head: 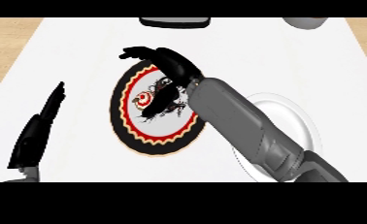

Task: Pick the cupcake from the plate and place it in the plate

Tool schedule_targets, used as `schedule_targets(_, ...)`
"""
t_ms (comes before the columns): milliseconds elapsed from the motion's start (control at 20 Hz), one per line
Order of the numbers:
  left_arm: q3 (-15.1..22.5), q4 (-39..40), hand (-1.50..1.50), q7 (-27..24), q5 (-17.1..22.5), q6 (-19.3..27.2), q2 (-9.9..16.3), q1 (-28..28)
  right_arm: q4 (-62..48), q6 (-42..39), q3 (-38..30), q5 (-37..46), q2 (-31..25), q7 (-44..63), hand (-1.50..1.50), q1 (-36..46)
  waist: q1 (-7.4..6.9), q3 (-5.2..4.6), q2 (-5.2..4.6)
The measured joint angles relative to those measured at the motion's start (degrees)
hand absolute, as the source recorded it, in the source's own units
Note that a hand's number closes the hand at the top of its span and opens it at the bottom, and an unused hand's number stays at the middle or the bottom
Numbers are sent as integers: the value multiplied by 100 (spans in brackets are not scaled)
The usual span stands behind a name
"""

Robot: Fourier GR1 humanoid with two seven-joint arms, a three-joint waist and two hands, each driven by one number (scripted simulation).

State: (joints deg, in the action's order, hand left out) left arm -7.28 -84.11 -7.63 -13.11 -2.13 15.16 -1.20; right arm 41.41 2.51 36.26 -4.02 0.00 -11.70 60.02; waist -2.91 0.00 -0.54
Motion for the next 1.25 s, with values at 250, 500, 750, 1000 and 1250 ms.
schedule_targets(250, 14, -73, 0, 20, -31, 54, -70, -71, -642, -2, -849, -475, -44, -186, -150, 286, 57, 1, -5)
schedule_targets(500, 26, -147, 0, 13, -53, 60, -88, -111, -1238, -774, -1650, -1029, -471, -761, -150, 363, 53, 3, -33)
schedule_targets(750, -6, -102, 0, -26, -55, 18, -40, -55, -1993, -1513, -2118, -1206, -903, -1546, -150, 517, -25, 5, -74)
schedule_targets(1000, 56, -263, 0, 19, -42, -49, -61, -87, -2533, -2074, -2229, -1070, -1390, -2309, -150, 580, -134, 10, -120)
schedule_targets(1250, 82, -275, 0, 35, -38, -75, -80, -7, -2969, -2402, -2256, -918, -1692, -2775, -150, 659, -203, 13, -159)
